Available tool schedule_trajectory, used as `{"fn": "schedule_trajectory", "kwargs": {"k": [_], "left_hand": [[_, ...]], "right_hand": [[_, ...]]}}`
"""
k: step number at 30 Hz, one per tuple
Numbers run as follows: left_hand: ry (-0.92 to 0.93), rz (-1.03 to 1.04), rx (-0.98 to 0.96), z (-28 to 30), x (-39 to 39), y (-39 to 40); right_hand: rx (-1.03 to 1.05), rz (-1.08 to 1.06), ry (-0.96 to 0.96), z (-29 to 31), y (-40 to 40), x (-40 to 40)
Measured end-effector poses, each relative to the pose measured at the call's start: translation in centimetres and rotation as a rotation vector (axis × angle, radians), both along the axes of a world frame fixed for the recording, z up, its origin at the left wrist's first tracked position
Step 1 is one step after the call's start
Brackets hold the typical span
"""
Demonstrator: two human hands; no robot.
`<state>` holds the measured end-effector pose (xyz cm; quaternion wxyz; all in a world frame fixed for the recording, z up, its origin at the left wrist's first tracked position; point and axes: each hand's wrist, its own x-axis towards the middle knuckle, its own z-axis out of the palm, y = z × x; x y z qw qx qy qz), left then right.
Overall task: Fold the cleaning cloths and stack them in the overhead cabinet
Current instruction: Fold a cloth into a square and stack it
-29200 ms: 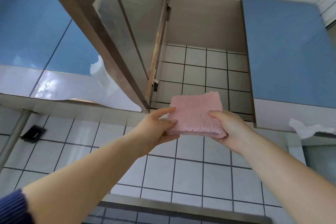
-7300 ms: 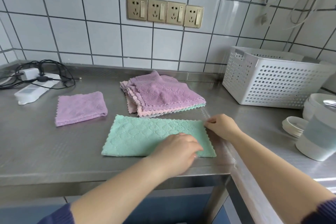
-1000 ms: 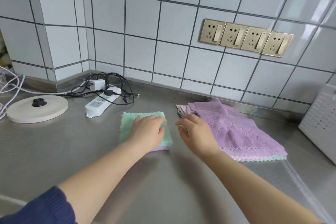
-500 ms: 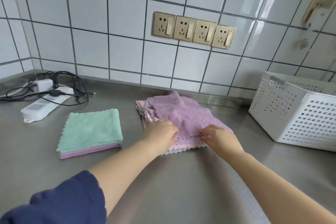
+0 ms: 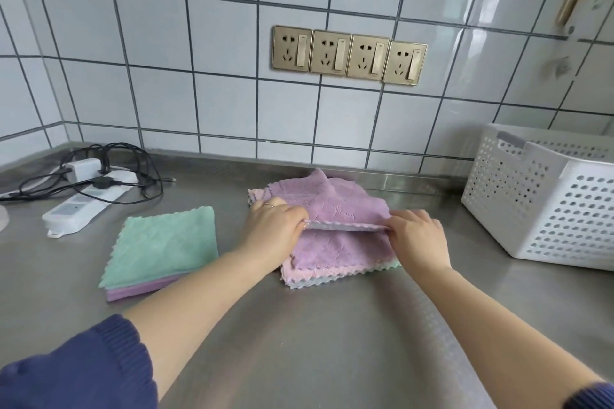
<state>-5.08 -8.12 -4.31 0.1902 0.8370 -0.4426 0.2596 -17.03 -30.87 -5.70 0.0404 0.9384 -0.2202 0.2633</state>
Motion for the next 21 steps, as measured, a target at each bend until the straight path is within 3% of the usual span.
{"fn": "schedule_trajectory", "kwargs": {"k": [6, 14, 21], "left_hand": [[0.251, -0.036, -0.147, 3.4, -0.7, 1.4], [0.345, -0.158, -0.156, 4.3, -5.1, 6.3], [0.583, -0.221, -0.104, 1.3, -8.7, 11.2]], "right_hand": [[0.147, 0.108, -0.304, 5.1, 1.7, -1.8], [0.284, 0.186, -0.1, 5.6, 4.9, -8.3], [0.353, 0.262, 0.112, 4.0, 9.4, -13.9]]}}
